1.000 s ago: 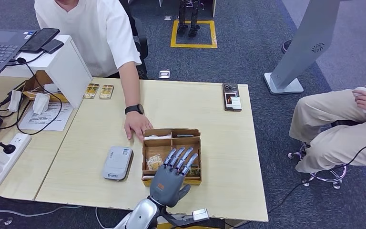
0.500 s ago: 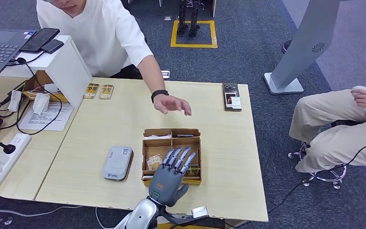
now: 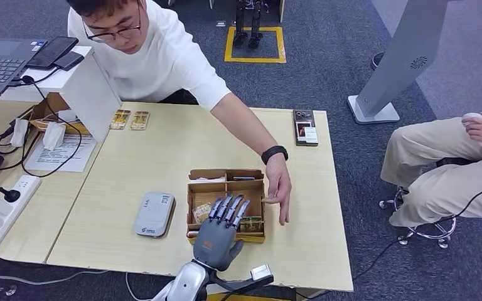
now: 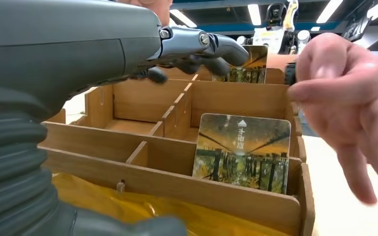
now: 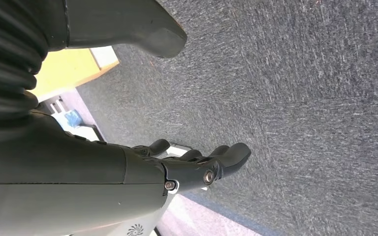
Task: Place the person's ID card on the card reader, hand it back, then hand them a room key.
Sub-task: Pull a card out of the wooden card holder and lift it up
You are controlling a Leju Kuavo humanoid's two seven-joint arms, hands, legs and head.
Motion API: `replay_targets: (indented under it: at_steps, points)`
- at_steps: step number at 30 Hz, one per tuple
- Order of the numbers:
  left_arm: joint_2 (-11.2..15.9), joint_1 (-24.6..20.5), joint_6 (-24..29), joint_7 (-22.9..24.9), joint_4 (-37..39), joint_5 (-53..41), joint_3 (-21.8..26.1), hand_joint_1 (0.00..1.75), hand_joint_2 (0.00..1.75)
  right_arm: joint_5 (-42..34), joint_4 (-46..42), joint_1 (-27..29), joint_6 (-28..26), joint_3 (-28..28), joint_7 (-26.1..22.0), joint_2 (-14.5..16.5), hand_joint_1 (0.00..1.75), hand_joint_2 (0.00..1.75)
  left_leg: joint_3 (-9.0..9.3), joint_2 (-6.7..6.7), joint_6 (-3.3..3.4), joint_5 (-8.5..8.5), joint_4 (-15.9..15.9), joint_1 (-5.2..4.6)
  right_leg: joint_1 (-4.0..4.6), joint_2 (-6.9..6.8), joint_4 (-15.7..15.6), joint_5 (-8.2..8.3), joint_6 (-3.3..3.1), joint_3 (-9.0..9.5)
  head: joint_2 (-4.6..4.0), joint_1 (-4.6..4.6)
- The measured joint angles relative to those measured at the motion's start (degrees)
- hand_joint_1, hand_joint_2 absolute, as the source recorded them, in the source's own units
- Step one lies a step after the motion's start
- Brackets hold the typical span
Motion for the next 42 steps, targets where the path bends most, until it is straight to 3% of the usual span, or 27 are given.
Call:
replay_targets:
  at_steps: [3, 17, 21, 26, 28, 32, 36, 37, 42]
  points:
    - [-0.04, -0.13, 0.00, 0.24, 0.57, -0.07, 0.00, 0.34, 1.75, 0.01, 0.00, 0.00, 0.00, 0.00, 0.03, 0.00, 0.00, 1.75, 0.00, 0.00, 0.00, 0.00, 0.00, 0.00, 0.00, 0.00, 0.00, 0.00, 0.00, 0.00, 0.00, -0.01]
    - [-0.08, -0.35, 0.02, 0.26, 1.64, -0.16, 0.01, 0.37, 1.75, 0.03, 0.00, 0.00, 0.00, 0.00, 0.07, 0.00, 0.00, 1.75, 0.00, 0.00, 0.00, 0.00, 0.00, 0.00, 0.00, 0.00, 0.00, 0.00, 0.00, 0.00, -0.01, 0.00]
    - [-0.08, -0.37, 0.02, 0.26, 1.72, -0.15, 0.00, 0.58, 1.75, 0.03, 0.00, 0.00, 0.00, 0.00, 0.07, 0.00, 0.00, 1.75, 0.00, 0.00, 0.00, 0.00, 0.00, 0.00, 0.00, 0.00, 0.00, 0.00, 0.00, 0.00, 0.01, 0.00]
    - [-0.08, -0.37, 0.02, 0.26, 1.74, -0.11, 0.01, 0.30, 1.75, 0.03, 0.00, 0.00, 0.00, 0.00, 0.07, -0.01, 0.00, 1.75, 0.00, 0.00, 0.00, 0.00, 0.00, 0.00, 0.00, -0.01, 0.00, 0.00, 0.00, 0.00, 0.01, -0.01]
    - [-0.08, -0.37, 0.02, 0.26, 1.75, -0.09, 0.01, 0.31, 1.75, 0.03, 0.00, 0.01, 0.00, 0.00, 0.07, -0.01, 0.00, 1.75, 0.00, 0.00, 0.00, 0.00, 0.00, 0.00, 0.00, 0.00, 0.00, 0.00, 0.00, 0.00, 0.01, -0.01]
    - [-0.08, -0.37, 0.02, 0.20, 1.77, -0.06, -0.01, 0.58, 1.75, 0.03, 0.00, 0.00, 0.00, 0.00, 0.06, -0.01, 0.00, 1.75, 0.00, 0.00, 0.00, 0.00, 0.00, 0.00, 0.00, 0.00, 0.00, 0.00, 0.00, 0.00, 0.01, 0.00]
    - [-0.08, -0.36, 0.04, -0.09, 1.78, 0.09, 0.00, 1.37, 1.75, 0.07, 0.00, 0.00, 0.00, 0.00, 0.04, 0.00, 0.00, 1.75, 0.00, 0.00, 0.00, 0.00, 0.00, 0.00, 0.00, 0.00, 0.00, 0.00, 0.00, 0.00, 0.01, 0.00]
    - [-0.08, -0.36, 0.05, -0.25, 1.78, 0.15, 0.00, 1.48, 1.75, 0.08, 0.00, 0.00, 0.00, 0.00, 0.04, 0.00, 0.00, 1.75, 0.00, 0.00, 0.00, 0.00, 0.00, 0.00, 0.00, 0.00, 0.00, 0.00, 0.00, 0.00, 0.01, 0.00]
    - [-0.08, -0.34, 0.20, -1.12, 1.78, 0.38, 0.00, 1.65, 1.75, 0.10, 0.00, 0.00, 0.00, 0.01, -0.02, -0.01, 0.00, 1.75, 0.00, 0.00, 0.00, 0.00, 0.00, 0.00, 0.00, -0.01, 0.00, 0.00, 0.00, 0.01, 0.01, 0.00]
